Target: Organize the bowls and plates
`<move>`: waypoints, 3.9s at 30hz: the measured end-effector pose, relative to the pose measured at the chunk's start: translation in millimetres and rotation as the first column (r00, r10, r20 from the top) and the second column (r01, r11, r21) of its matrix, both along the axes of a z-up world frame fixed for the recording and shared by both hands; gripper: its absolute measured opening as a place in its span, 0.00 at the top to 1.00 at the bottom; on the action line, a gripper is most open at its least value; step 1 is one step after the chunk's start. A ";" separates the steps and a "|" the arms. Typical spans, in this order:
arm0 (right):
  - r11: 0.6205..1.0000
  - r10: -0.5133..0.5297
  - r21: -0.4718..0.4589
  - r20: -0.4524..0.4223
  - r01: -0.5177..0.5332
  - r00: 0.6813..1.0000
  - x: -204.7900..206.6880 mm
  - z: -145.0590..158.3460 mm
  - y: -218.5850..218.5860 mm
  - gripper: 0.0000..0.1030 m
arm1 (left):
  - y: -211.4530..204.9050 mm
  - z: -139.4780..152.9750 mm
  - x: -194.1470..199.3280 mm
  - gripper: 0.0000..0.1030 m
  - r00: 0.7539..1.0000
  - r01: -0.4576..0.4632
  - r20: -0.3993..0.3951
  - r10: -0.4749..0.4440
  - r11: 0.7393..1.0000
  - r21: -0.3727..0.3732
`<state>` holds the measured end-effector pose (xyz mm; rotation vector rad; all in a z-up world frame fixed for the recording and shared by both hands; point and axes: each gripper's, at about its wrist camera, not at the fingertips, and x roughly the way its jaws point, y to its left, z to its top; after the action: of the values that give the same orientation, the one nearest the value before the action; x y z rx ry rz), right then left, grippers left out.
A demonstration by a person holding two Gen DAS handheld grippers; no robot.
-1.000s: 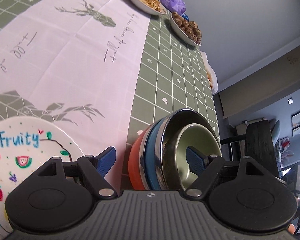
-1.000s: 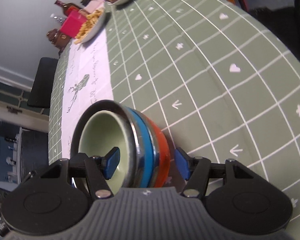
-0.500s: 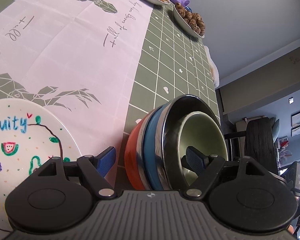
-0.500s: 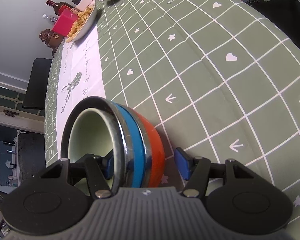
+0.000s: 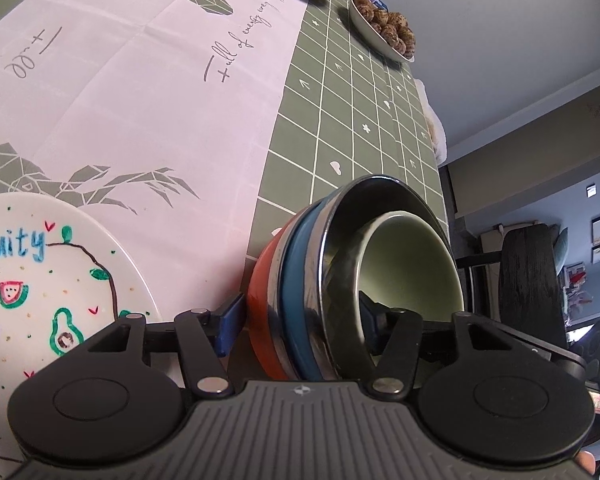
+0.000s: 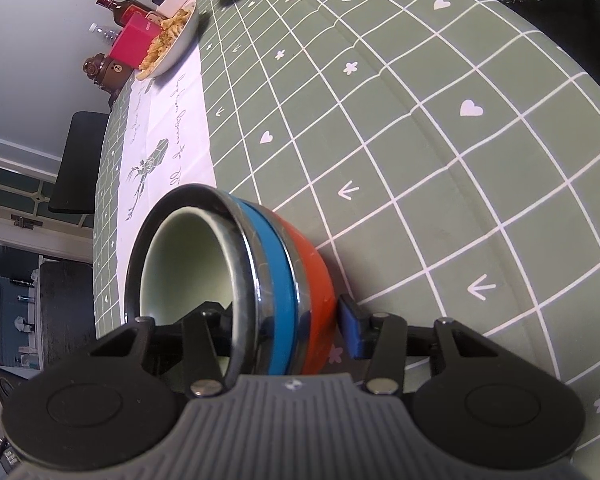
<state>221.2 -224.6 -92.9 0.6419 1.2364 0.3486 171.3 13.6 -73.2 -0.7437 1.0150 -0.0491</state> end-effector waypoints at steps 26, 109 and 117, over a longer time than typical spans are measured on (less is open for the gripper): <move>0.997 0.067 0.022 0.066 -0.069 0.996 -10.6 19.4 17.0 0.56 | 6.6 32.0 -20.6 0.40 0.999 -0.009 0.043 0.005 0.994 0.108; 0.930 0.345 -0.352 0.735 -0.107 0.583 -169.8 112.0 91.9 0.26 | 21.9 120.4 -194.0 0.09 0.762 -0.366 0.632 -0.140 0.712 0.599; 0.940 0.281 -0.340 0.824 0.033 0.492 -205.1 106.2 67.5 0.18 | -3.8 101.1 -220.1 0.09 0.720 -0.420 0.671 -0.176 0.660 0.623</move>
<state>16.1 -157.1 13.3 0.0209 0.3092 0.5036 -48.7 9.8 28.0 0.0235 0.1665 0.2104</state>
